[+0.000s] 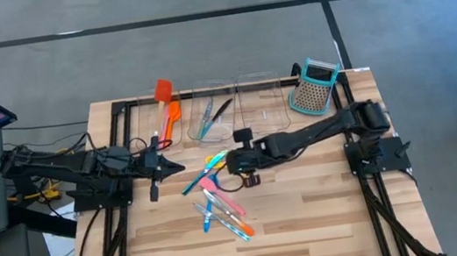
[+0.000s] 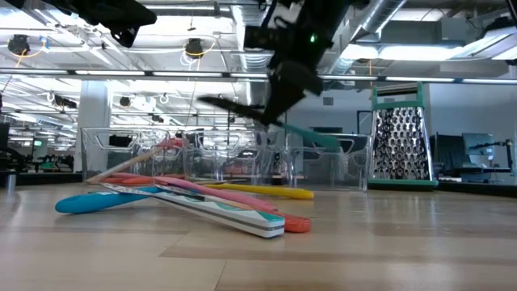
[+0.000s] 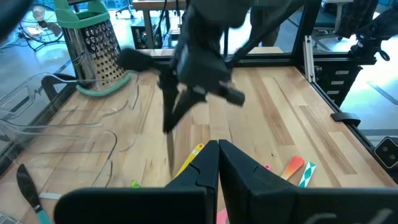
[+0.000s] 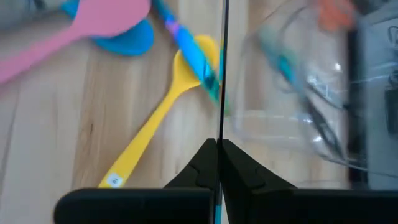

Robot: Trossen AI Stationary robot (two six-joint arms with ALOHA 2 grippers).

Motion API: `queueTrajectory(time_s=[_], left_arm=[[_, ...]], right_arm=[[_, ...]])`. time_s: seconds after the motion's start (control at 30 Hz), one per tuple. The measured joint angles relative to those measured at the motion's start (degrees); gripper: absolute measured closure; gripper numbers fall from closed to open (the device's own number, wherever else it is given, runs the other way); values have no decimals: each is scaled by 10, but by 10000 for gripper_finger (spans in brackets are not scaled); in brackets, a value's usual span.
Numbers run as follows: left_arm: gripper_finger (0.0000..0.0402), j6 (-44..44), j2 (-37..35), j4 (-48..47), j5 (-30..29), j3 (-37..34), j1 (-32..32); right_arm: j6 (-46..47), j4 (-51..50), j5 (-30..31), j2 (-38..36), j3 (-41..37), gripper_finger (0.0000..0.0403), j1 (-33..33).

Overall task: Pick & Place Kitchen Items
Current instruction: Put the blue knife into the middle transparent bin

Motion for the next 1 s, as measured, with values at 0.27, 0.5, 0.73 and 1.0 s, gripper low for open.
queueTrajectory(time_s=[0.27,0.5,0.73,1.0], left_arm=[[401,0,0,2,-1,0,0],[396,-1,27,10,-47,0,2],[350,1,110,86,-74,0,31],[321,17,180,142,-67,0,79]], right_arm=[[12,48,-50,-83,-3,403,-1],[-7,159,-101,-136,-60,403,-18],[9,299,-162,-172,-158,403,-48],[51,487,-201,-218,-310,403,-66]])
